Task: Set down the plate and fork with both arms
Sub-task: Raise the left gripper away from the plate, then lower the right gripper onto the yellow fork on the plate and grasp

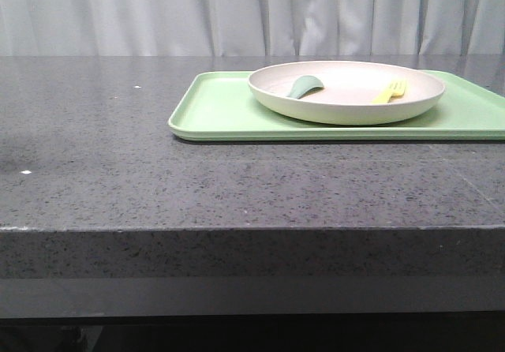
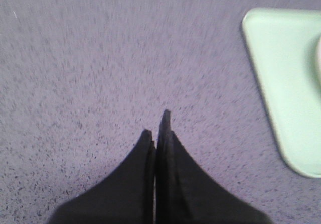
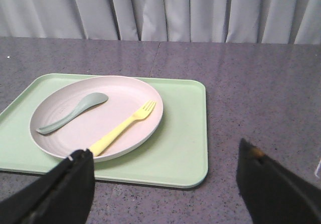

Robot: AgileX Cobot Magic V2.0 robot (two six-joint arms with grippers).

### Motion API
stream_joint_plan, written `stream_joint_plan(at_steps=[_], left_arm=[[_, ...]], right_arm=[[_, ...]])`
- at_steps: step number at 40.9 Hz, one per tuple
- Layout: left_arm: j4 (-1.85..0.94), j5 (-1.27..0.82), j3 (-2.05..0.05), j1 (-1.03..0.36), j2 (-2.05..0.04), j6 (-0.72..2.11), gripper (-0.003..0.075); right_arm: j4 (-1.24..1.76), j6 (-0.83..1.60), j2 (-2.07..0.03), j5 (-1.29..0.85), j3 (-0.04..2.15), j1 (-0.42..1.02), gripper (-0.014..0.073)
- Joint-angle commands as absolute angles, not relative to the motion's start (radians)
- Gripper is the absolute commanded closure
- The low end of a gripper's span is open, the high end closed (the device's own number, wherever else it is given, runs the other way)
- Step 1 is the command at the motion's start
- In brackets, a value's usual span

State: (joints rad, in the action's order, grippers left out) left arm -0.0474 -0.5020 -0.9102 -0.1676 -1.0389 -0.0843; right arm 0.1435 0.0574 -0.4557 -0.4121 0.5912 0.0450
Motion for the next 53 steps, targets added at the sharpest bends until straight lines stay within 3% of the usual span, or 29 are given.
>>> stream_joint_plan(at_steps=[1,12,23,32,43,53], left_arm=[[-0.053,-0.329,-0.833,-0.165,-0.896,-0.096,0.0738],[-0.009,-0.26,-0.566,-0.165,-0.53,-0.094,0.0738],[-0.009,-0.273,-0.449,-0.165,-0.348,-0.094,0.0738],[-0.009,-0.271,-0.447,-0.165,-0.343,-0.094,0.0738],[-0.009,-0.271,-0.447,-0.165,-0.343,-0.094,0.0738],[-0.009,-0.271,-0.447,-0.165,-0.343,-0.094,0.0738]], right_arm=[[0.147,0.066,-0.467,-0.342,0.629,0.045,-0.0009],[0.147,0.066,-0.468,-0.342,0.629,0.045,-0.0009],[0.206,0.066,-0.528,-0.33,0.648,0.045,-0.0009],[0.356,0.07,-0.798,-0.458,0.832,0.051,-0.0009],[0.36,0.05,-1.24,-0.675,1.184,0.216,-0.0009],[0.322,-0.041,-1.571,-0.827,1.441,0.235,-0.0009]])
